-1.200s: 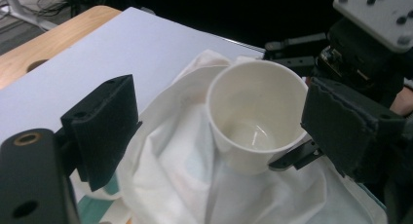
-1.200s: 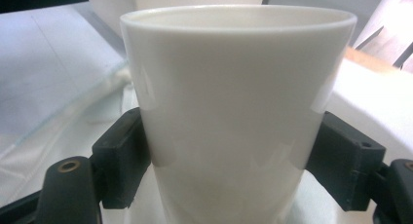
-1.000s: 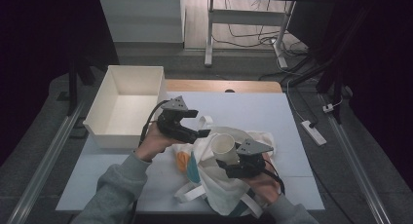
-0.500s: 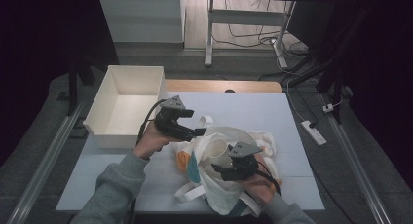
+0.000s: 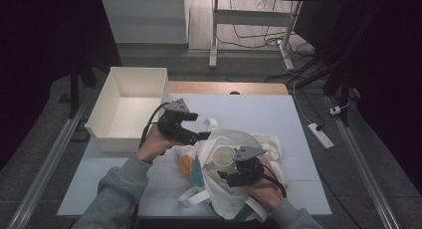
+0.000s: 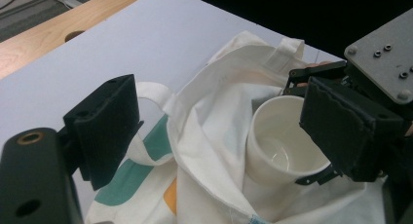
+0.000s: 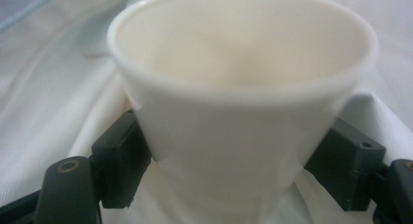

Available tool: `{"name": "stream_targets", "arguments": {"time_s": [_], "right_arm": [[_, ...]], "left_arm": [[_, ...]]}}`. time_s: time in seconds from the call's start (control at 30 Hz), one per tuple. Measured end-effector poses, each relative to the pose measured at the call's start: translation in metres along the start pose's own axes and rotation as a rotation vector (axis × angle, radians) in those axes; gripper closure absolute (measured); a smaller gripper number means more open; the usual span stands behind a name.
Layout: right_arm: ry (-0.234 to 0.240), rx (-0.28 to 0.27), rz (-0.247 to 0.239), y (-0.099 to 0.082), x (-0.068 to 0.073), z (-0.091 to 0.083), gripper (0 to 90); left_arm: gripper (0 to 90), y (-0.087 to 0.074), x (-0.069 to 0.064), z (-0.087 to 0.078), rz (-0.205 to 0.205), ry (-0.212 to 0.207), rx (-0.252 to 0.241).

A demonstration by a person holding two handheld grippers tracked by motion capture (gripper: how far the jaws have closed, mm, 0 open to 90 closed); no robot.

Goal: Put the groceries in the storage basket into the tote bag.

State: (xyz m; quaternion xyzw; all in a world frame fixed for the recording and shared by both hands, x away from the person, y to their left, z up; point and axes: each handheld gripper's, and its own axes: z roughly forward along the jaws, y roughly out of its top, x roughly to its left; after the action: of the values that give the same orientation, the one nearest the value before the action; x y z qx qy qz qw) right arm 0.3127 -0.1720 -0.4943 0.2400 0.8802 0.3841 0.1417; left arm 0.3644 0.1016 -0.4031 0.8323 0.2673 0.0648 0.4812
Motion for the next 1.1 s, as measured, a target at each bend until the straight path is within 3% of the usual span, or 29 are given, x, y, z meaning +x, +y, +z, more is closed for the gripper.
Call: {"name": "stream_targets", "arguments": {"time_s": [0.13, 0.33, 0.53, 0.8, 1.1], "right_arm": [[0.003, 0.030, 0.025, -0.002, -0.005, -0.003, 22.1], [-0.005, 0.037, 0.023, -0.002, -0.007, -0.002, 22.1], [-0.038, 0.018, 0.003, -0.001, -0.006, 0.002, 22.2], [-0.035, 0.037, -0.019, -0.001, -0.005, 0.002, 18.9], [-0.036, -0.007, -0.004, 0.005, -0.006, -0.021, 12.3]], "left_arm": [[14.7, -0.001, 0.001, 0.000, 0.000, 0.003, 0.003], [14.5, -0.001, 0.001, 0.000, -0.010, -0.009, -0.001], [14.5, -0.002, 0.001, 0.002, -0.010, -0.007, 0.006], [14.7, -0.002, 0.000, 0.002, -0.009, -0.013, 0.012], [14.7, -0.004, 0.001, 0.002, -0.008, -0.015, 0.018]]}}
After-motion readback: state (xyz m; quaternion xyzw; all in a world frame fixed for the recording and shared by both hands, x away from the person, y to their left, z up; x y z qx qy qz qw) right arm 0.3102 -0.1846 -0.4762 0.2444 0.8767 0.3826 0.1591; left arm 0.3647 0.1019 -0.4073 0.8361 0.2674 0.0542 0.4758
